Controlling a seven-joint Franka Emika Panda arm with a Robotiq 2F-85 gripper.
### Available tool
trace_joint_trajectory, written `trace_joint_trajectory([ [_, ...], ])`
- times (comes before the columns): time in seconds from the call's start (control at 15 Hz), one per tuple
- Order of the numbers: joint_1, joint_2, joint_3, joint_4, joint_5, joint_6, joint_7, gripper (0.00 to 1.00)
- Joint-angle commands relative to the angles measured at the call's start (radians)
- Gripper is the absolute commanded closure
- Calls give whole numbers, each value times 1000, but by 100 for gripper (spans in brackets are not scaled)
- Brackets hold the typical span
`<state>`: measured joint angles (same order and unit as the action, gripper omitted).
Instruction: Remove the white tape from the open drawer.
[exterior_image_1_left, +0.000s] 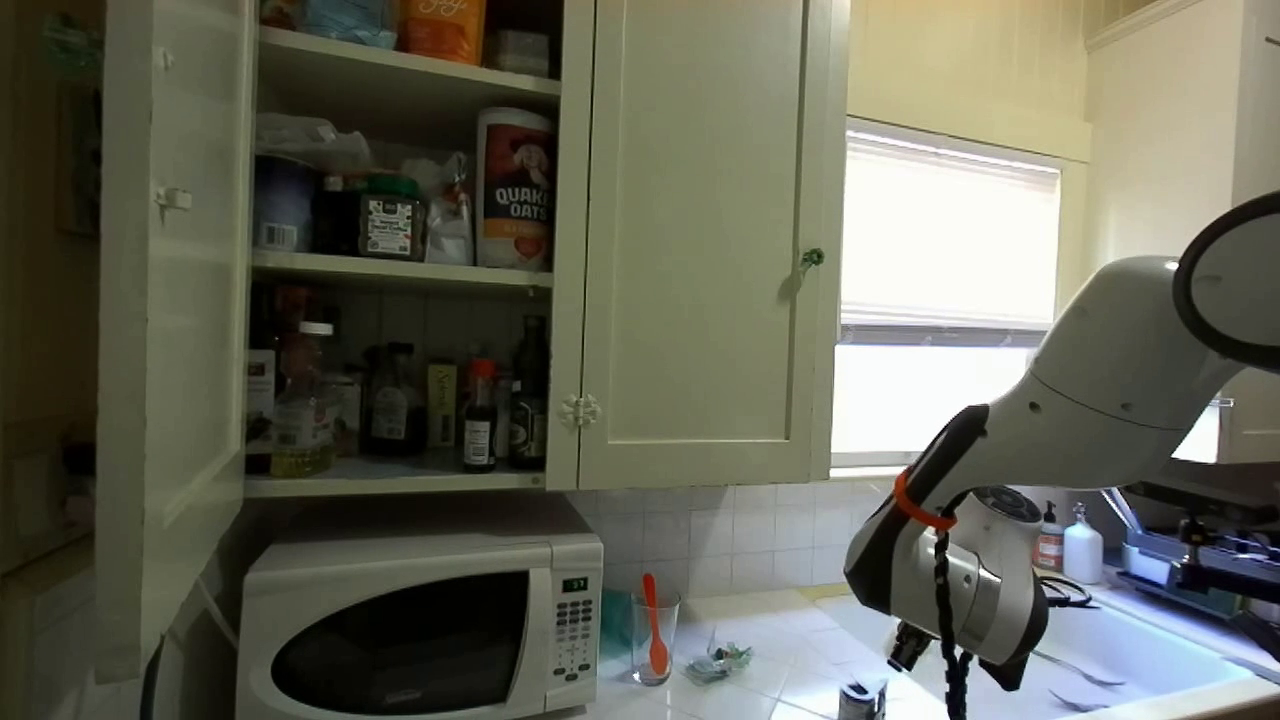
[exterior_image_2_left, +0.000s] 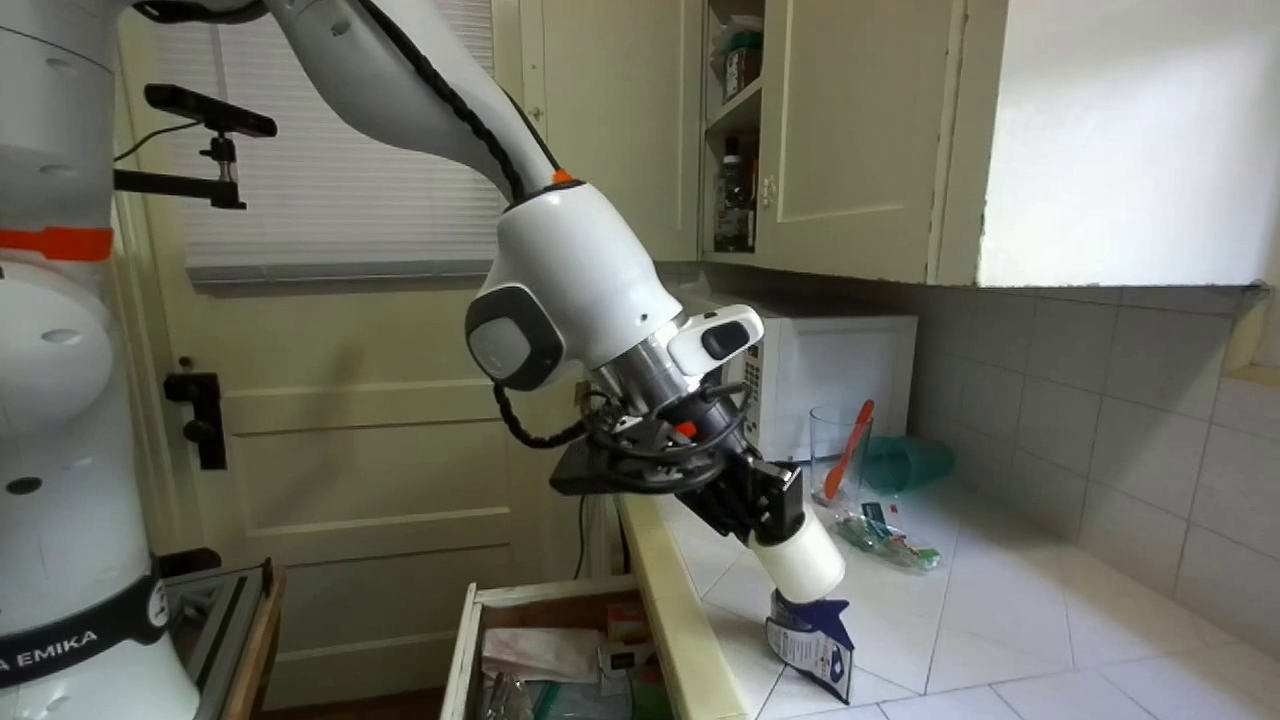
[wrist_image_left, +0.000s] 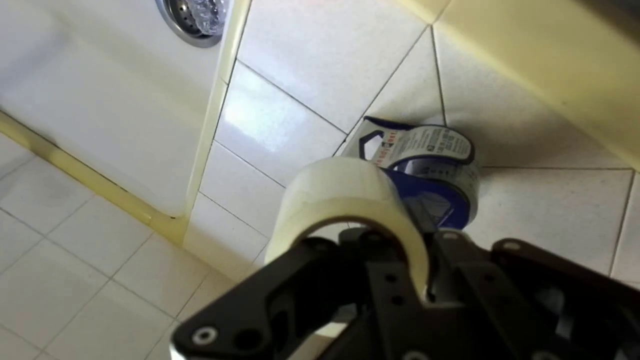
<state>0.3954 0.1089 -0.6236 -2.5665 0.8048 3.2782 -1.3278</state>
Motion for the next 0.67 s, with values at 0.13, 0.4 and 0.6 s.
trace_joint_trajectory([
  [0.13,14,31,-140,51,-209,-267,-69,96],
  [0.4,109,12,-252,43,-486,-329,66,96],
  [0.6,212,3,-365,57,-713,-345,184,96],
])
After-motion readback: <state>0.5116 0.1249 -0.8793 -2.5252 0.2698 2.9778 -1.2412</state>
